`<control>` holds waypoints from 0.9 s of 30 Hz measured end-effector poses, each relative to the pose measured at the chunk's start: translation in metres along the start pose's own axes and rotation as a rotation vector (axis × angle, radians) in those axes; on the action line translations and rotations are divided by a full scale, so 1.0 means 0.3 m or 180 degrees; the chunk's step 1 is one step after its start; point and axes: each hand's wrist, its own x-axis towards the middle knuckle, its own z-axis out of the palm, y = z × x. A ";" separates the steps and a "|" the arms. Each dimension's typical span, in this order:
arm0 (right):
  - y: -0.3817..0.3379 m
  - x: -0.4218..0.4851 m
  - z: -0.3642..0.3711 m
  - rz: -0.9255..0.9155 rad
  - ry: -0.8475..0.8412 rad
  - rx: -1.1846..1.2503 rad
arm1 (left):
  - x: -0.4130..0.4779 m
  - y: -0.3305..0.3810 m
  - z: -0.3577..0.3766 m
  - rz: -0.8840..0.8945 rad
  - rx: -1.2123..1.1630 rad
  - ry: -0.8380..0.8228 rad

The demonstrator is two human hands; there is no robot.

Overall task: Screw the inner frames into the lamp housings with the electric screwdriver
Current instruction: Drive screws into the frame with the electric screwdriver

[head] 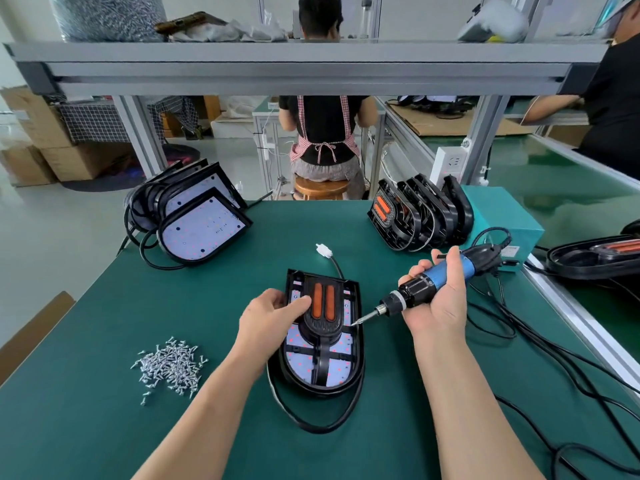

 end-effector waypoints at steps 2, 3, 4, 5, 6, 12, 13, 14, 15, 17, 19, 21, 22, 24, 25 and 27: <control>-0.011 -0.012 0.014 -0.0178 -0.0073 -0.0089 | 0.001 -0.021 0.001 -0.0024 -0.0389 -0.0057; -0.018 -0.018 0.024 -0.0272 -0.0126 -0.0149 | 0.000 -0.027 0.001 -0.0013 -0.0485 -0.0108; -0.025 -0.025 0.037 -0.0376 -0.0178 -0.0221 | 0.000 -0.033 0.001 0.0044 -0.0555 -0.0185; -0.034 -0.030 0.054 -0.0498 -0.0213 -0.0316 | 0.002 -0.038 0.001 0.0144 -0.0616 -0.0279; -0.042 -0.034 0.075 -0.0636 -0.0236 -0.0436 | 0.004 -0.044 0.002 0.0236 -0.0673 -0.0362; -0.068 -0.023 0.254 -0.1459 -0.0422 -0.1353 | 0.014 -0.089 0.009 0.0505 -0.0705 -0.0309; -0.061 -0.018 0.281 -0.1550 -0.0457 -0.1452 | 0.017 -0.093 0.013 0.0535 -0.0649 -0.0330; -0.051 -0.013 0.302 -0.1614 -0.0493 -0.1538 | 0.022 -0.095 0.016 0.0556 -0.0621 -0.0347; -0.037 -0.007 0.319 -0.1656 -0.0528 -0.1616 | 0.026 -0.096 0.021 0.0570 -0.0621 -0.0353; -0.007 0.004 0.336 -0.1729 -0.0589 -0.1793 | 0.032 -0.092 0.030 0.0589 -0.0579 -0.0329; 0.022 0.014 0.340 -0.1781 -0.0649 -0.1920 | 0.036 -0.094 0.039 0.0637 -0.0522 -0.0297; 0.042 0.023 0.343 -0.1767 -0.0695 -0.1938 | 0.040 -0.097 0.041 0.0689 -0.0459 -0.0276; 0.048 0.027 0.344 -0.1762 -0.0716 -0.1932 | 0.042 -0.097 0.041 0.0696 -0.0446 -0.0269; 0.055 0.033 0.347 -0.1770 -0.0760 -0.1944 | 0.044 -0.094 0.040 0.0689 -0.0441 -0.0260; 0.058 0.037 0.348 -0.1767 -0.0783 -0.1954 | 0.044 -0.092 0.041 0.0691 -0.0430 -0.0258; 0.062 0.042 0.346 -0.1751 -0.0801 -0.1995 | 0.040 -0.091 0.043 0.0694 -0.0406 -0.0251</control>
